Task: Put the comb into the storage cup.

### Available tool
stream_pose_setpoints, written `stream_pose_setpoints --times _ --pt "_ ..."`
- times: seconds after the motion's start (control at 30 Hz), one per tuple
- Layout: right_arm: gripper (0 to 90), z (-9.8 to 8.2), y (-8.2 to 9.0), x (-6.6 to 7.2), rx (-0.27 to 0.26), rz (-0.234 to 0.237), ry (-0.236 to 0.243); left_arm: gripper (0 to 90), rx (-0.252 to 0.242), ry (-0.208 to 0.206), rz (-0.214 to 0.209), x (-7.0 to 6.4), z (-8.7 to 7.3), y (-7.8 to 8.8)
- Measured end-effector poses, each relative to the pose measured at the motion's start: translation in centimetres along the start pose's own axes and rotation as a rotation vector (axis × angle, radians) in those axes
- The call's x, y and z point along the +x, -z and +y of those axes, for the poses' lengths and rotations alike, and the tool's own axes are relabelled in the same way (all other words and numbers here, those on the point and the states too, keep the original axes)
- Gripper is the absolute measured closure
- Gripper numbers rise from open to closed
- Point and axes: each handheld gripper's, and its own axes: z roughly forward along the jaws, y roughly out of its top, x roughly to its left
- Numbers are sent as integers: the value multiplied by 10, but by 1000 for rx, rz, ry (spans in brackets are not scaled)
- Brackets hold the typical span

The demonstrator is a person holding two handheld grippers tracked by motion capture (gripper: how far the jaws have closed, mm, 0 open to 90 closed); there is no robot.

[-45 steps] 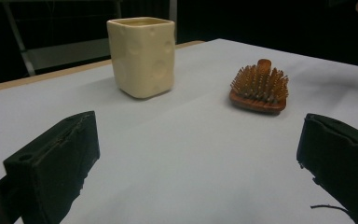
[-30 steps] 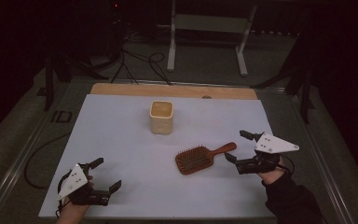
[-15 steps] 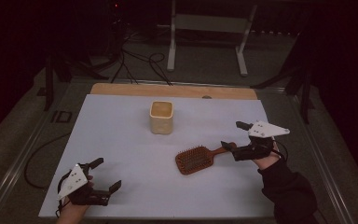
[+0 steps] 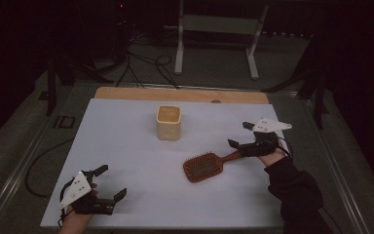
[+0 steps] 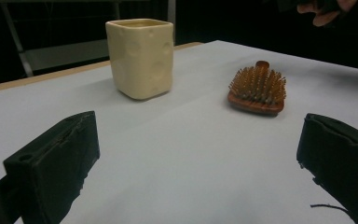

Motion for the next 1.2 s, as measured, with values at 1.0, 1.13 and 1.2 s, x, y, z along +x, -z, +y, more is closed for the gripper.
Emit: stream_pose_setpoints --times 1.0,1.13,1.2 --pt "754 -37 -48 -18 207 -47 -5 0 -4 -3 0 -1 0 -1" --pt "885 -39 -53 -18 238 -41 2 0 -4 -3 0 -1 0 -1" --pt "896 -41 -55 -18 255 -38 15 0 -3 -4 -1 -1 0 0"
